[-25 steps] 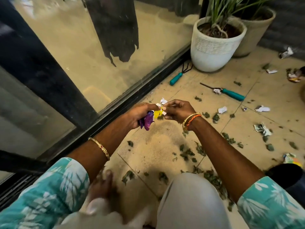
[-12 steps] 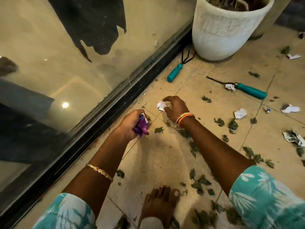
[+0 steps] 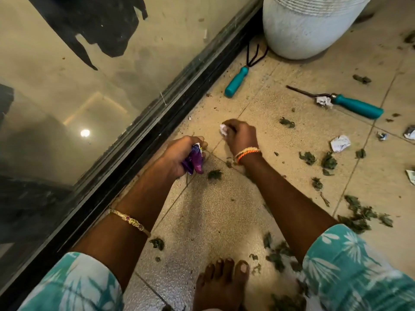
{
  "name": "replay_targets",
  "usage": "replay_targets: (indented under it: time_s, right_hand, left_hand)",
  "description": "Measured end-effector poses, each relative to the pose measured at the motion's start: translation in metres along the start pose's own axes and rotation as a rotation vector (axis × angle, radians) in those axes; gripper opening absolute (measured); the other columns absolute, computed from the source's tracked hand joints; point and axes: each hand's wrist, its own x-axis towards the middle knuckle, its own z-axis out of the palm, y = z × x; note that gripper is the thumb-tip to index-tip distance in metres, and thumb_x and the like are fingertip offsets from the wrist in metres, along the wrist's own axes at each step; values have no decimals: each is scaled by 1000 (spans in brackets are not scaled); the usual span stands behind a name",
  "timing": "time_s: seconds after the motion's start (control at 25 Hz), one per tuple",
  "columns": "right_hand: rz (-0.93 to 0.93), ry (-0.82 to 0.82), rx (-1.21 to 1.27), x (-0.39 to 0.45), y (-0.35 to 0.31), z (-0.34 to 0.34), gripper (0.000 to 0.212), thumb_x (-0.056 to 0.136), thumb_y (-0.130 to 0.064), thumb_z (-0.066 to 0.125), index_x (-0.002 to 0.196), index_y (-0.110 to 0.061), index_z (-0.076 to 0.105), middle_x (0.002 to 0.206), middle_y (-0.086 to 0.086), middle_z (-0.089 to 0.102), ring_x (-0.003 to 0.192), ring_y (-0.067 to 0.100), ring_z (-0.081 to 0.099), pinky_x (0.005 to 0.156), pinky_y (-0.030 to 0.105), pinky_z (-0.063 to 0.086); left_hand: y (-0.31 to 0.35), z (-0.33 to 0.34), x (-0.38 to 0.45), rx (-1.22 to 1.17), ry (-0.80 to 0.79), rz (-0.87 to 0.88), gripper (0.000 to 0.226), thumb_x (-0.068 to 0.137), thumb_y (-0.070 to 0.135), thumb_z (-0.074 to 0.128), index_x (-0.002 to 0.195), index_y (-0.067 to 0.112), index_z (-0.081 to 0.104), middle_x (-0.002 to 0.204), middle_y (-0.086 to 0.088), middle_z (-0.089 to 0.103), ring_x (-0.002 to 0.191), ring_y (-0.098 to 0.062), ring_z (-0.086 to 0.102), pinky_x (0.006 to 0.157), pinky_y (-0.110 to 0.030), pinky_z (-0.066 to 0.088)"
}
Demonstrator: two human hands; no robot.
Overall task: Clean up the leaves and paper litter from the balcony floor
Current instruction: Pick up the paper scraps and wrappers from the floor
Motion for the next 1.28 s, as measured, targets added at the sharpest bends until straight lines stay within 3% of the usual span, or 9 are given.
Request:
replay_targets:
  time_s: [0.08,0.2,0.28,0.36,0.52,0.76,0.88,1.08,1.28]
  right_hand:
    - [176,15,238,6,-9,-15,15,88,-3,59,98,0,69,90,7,66,75,10,60,66,6,47]
    - [376,-100,596,10,-27,-44,3,84,-1,65,86,1,67,77,9,64,69,17,63,48,13,50]
    - [412,-154,569,10,-33,-70,11,81,-1,69,73,-7,64,56,-2,63,47,4,59,40,13,45]
    - [417,-181,563,6,-33,-94,10,79,2,69,73,-4,64,47,-6,61,39,1,56,40,13,45]
    - [459,-196,552,-3,-16,-118,17,84,9,60,100,12,63,70,7,61,60,15,60,52,19,54]
    - [326,163,-166,3,43,-155,19,83,-4,56,95,-7,70,101,10,67,99,22,60,79,20,41]
    - [323,270,-289,5,74,-159,29,85,-3,54,113,-8,62,125,17,51,118,29,48,92,25,37]
    - [179,120,-522,45,102,-148,50,92,-5,46,141,-16,39,152,22,16,139,37,17,113,42,24]
    - [279,40,-701,71,117,-136,50,92,-6,44,141,-5,35,151,24,15,137,40,21,110,47,28]
  left_hand:
    - [-5,9,0,-3,-9,26,20,84,1,61,104,7,62,106,-13,64,65,-17,58,61,-28,51]
    - [-4,27,-7,-48,-64,53,14,88,7,60,101,11,62,99,-11,65,61,-16,55,59,-28,50]
    - [-2,47,-15,-63,-172,61,13,93,18,58,104,12,61,86,-5,67,58,-15,54,54,-26,49]
    - [-3,70,-19,-5,-233,87,21,94,27,57,109,13,61,74,-2,65,56,-14,54,51,-24,48]
    - [-12,107,-16,78,-144,102,24,89,20,63,110,9,64,80,-7,64,49,-14,56,41,-20,46]
    - [-17,135,1,193,-148,112,9,85,22,65,91,16,64,88,-16,66,71,-28,60,58,-36,49]
    - [-14,142,16,248,-211,111,26,83,19,60,104,5,66,75,-11,64,58,-20,58,53,-30,47]
    - [3,142,37,439,-249,118,14,82,7,52,81,14,64,79,-14,58,52,-20,45,49,-24,38]
    - [17,143,57,501,-208,99,10,90,11,58,86,17,65,90,-10,61,51,-16,46,32,-16,34]
